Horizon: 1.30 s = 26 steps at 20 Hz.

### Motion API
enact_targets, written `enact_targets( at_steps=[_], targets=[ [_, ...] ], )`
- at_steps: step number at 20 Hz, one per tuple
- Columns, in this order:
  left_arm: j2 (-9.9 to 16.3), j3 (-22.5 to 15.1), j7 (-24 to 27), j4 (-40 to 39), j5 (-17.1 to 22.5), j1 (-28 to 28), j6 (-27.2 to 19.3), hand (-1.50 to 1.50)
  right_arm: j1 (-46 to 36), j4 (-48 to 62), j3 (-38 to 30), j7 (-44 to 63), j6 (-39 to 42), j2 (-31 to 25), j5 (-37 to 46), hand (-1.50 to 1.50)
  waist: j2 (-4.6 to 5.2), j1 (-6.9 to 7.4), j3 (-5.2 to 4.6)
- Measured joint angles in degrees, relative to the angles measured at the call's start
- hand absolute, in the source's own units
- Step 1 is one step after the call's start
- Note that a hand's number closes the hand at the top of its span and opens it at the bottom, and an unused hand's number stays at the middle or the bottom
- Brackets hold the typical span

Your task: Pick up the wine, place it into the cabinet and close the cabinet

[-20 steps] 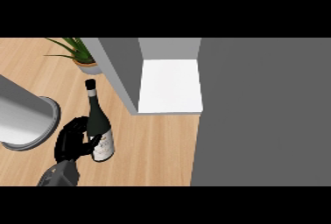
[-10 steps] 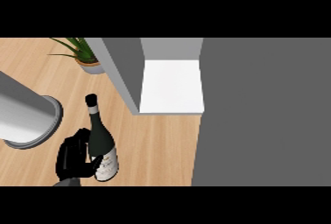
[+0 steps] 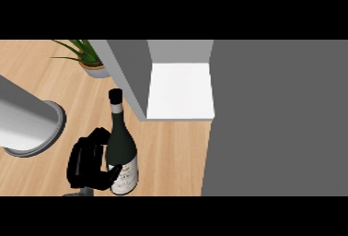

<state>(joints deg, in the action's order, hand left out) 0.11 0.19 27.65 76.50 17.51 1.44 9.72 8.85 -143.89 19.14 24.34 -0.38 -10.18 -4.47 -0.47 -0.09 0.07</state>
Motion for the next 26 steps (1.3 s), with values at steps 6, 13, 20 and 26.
enact_targets(
  at_steps=[6,13,20,26],
  targets=[
    [-0.1,-9.0,-7.5,11.2,0.0,-0.9,-11.6,1.50,-0.6,-0.1,-1.3,1.2,0.5,-0.4,-0.2,-1.50,0.11,-0.33,-0.02],
    [-0.1,-17.2,-15.6,14.3,2.1,-9.9,-26.9,1.50,-0.8,-0.1,-2.2,1.3,1.0,-0.3,-0.4,-1.50,0.25,-0.93,-0.04],
    [-0.1,-21.6,-18.9,9.8,4.1,-18.4,-37.9,1.50,0.3,-0.1,-1.5,0.3,1.7,0.4,-0.5,-1.50,0.34,-1.08,-0.05],
    [-0.1,-21.5,-17.5,1.9,5.1,-24.2,-41.6,1.50,0.9,-0.2,-3.0,0.2,2.8,-0.3,-0.8,-1.50,0.43,-1.32,-0.07]
  ],
)
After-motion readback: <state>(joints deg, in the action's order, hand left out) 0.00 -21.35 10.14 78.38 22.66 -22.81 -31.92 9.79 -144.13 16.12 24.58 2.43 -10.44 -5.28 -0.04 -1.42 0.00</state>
